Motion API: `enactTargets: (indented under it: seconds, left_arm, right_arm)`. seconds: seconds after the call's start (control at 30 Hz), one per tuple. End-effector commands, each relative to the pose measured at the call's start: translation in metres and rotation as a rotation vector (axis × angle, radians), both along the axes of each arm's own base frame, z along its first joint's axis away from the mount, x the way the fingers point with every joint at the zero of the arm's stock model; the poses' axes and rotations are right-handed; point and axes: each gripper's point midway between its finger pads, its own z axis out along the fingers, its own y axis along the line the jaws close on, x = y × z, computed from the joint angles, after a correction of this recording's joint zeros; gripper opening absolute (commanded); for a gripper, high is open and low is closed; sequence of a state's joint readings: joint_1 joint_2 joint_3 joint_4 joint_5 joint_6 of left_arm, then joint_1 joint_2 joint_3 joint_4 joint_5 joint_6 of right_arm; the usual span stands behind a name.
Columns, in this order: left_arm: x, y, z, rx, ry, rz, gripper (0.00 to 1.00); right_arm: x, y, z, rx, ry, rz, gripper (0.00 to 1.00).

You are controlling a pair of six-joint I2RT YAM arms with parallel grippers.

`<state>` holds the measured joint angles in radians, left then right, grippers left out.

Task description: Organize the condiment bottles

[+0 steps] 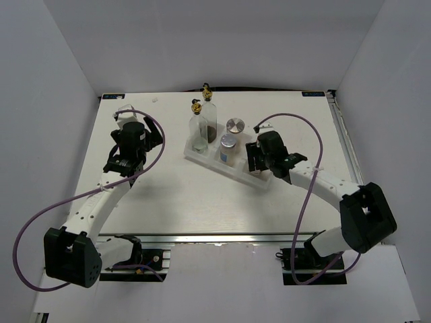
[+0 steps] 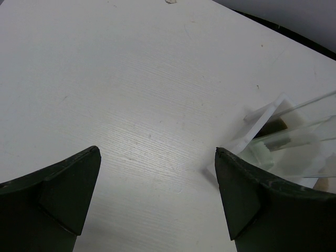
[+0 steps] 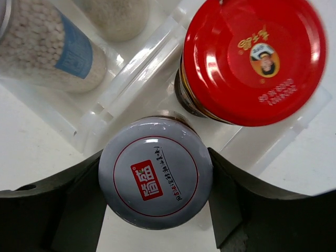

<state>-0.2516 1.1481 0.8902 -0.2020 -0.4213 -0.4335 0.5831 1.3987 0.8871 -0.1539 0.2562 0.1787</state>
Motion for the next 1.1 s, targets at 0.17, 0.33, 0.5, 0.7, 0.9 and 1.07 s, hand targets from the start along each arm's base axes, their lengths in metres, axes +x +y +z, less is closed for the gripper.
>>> enactTargets:
  seconds: [0.17, 0.33, 0.5, 0.7, 0.9, 1.07]
  left_arm:
    - [-0.003, 0.001, 0.009, -0.006, -0.032, -0.007, 0.98]
    - [-0.005, 0.001, 0.012, -0.009, -0.05, -0.006, 0.98]
    - [-0.007, 0.001, 0.017, -0.015, -0.063, -0.008, 0.98]
    - [-0.012, 0.006, 0.021, -0.011, -0.075, 0.01, 0.98]
    - [-0.013, 0.011, 0.023, 0.0, -0.081, 0.035, 0.98]
    - [-0.011, 0.021, 0.028, 0.02, -0.105, 0.084, 0.98]
  right_arm:
    - [0.023, 0.014, 0.011, 0.098, -0.082, -0.074, 0.44]
    - [0.026, 0.016, 0.004, 0.106, -0.08, -0.091, 0.67]
    - [0.026, 0.011, 0.0, 0.078, -0.04, -0.132, 0.89]
    - [0.02, -0.004, 0.03, 0.082, -0.088, -0.188, 0.89]
    - [0.007, -0.027, 0.102, 0.133, -0.237, -0.226, 0.9]
    - [-0.003, -0.089, 0.142, 0.06, -0.375, -0.427, 0.89]
